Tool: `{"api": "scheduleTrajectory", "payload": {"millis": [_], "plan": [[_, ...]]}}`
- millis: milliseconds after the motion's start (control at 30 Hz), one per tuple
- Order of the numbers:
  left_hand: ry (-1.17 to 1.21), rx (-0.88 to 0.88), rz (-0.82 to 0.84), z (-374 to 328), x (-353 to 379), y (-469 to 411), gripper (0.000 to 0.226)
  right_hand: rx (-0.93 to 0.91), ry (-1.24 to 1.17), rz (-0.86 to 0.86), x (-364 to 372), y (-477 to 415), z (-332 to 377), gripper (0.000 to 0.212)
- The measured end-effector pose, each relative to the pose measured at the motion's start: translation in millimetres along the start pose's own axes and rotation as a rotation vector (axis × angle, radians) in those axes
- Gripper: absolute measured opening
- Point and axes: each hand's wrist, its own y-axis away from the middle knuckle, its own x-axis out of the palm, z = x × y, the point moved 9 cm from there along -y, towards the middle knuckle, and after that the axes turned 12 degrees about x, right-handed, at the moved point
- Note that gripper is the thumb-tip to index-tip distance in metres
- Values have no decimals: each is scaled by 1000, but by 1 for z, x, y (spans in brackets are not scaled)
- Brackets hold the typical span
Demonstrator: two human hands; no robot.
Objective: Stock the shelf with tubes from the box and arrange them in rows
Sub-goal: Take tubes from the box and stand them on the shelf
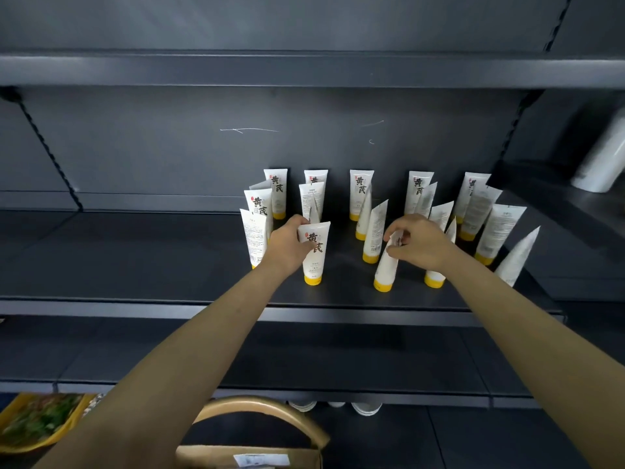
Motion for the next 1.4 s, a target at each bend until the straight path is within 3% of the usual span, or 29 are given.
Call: {"api": "scheduleTrajectory", "payload": {"millis": [467,633,933,1400], "plan": [[-37,-49,-1,1,-4,-6,29,29,-4,45,3,-3,2,30],[-107,18,32,-12,-11,-9,33,36,9,48,-3,0,9,45],[-308,173,82,-52,-44,16,48,47,132,56,-36,35,61,46],[-403,176,432,-80,-78,122,57,99,501,345,-10,143,140,66]]}}
